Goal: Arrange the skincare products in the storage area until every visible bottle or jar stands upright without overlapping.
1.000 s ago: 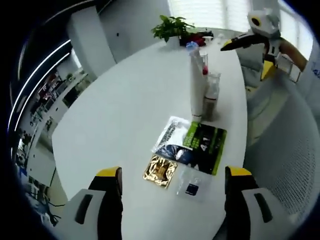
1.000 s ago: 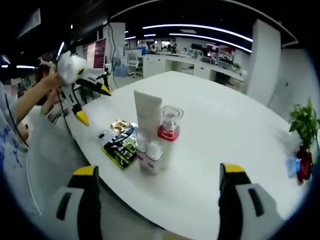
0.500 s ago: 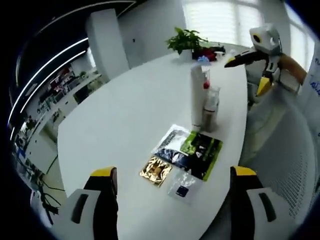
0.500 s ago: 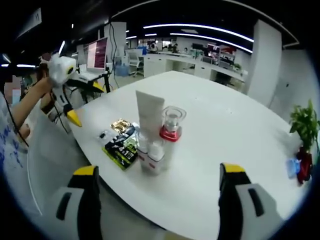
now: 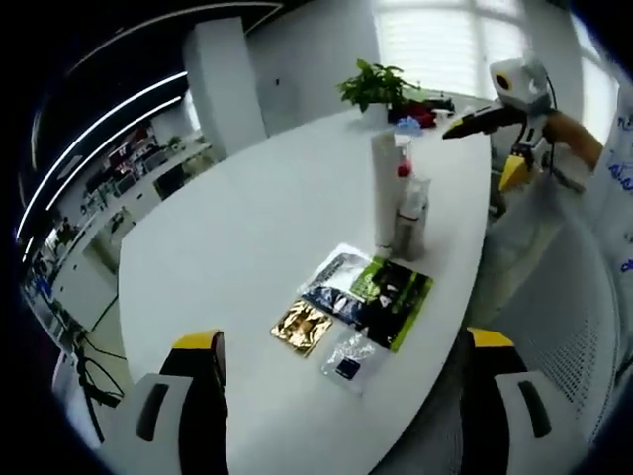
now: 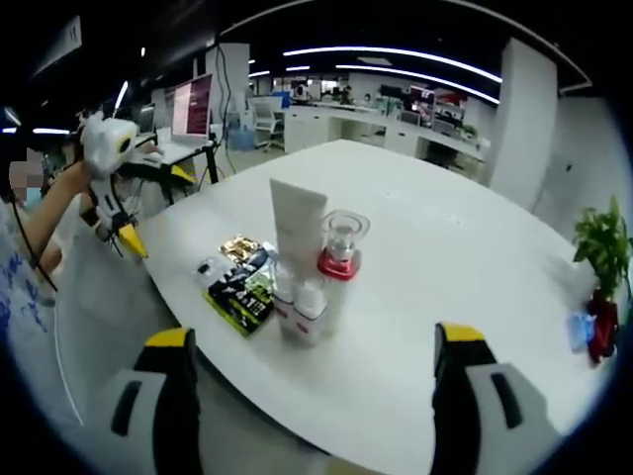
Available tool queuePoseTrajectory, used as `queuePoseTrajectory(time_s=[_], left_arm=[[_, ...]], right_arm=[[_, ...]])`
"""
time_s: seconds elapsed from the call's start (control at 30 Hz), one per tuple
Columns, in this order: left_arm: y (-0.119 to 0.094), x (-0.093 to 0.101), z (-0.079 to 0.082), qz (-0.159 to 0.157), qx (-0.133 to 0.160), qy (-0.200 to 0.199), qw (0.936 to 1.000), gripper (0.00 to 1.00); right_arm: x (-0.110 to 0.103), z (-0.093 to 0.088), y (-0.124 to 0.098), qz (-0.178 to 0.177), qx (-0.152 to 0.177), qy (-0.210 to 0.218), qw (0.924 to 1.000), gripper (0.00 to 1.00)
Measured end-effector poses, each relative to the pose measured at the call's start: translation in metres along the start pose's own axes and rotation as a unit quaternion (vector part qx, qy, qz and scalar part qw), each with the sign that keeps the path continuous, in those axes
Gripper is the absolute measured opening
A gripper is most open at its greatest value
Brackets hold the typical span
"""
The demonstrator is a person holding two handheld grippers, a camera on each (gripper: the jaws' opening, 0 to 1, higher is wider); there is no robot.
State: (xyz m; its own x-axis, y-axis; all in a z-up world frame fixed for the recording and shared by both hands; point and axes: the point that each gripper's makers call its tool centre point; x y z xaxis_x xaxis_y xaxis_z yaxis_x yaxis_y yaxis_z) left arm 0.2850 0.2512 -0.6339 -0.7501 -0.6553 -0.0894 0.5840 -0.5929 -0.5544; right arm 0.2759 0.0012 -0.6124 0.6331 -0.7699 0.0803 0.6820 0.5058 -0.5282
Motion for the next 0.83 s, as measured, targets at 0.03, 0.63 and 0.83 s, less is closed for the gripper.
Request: queuePoseTrajectory(time_s=[0.03, 0.63, 0.83], left_arm=[[-0.002, -0.001, 0.002, 0.006, 0.006, -0.003, 1.0, 0.97], [-0.016, 0.005, 0.002, 0.023, 0.022, -0.026, 0.9992, 0.97], [-0.018, 0.004, 0.003, 0.026, 0.024, -0.029, 0.999, 0.97]], right_arm=[[0.0, 0.0, 0.0, 0.0, 0.0, 0.0, 1.0, 1.0], [-0.002, -0.001, 0.001, 0.001, 0.001, 0.004, 1.0, 1.0], [-0.003, -0.002, 0.001, 0.002, -0.001, 0.002, 1.0, 1.0]])
Point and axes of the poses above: the point that each gripper's makers call its tool centre point, and the gripper's own axes: y roughly forward along the fingers, x roughly to its right, z roughly out of its top, and after that the axes turned 6 degrees about x, right-handed
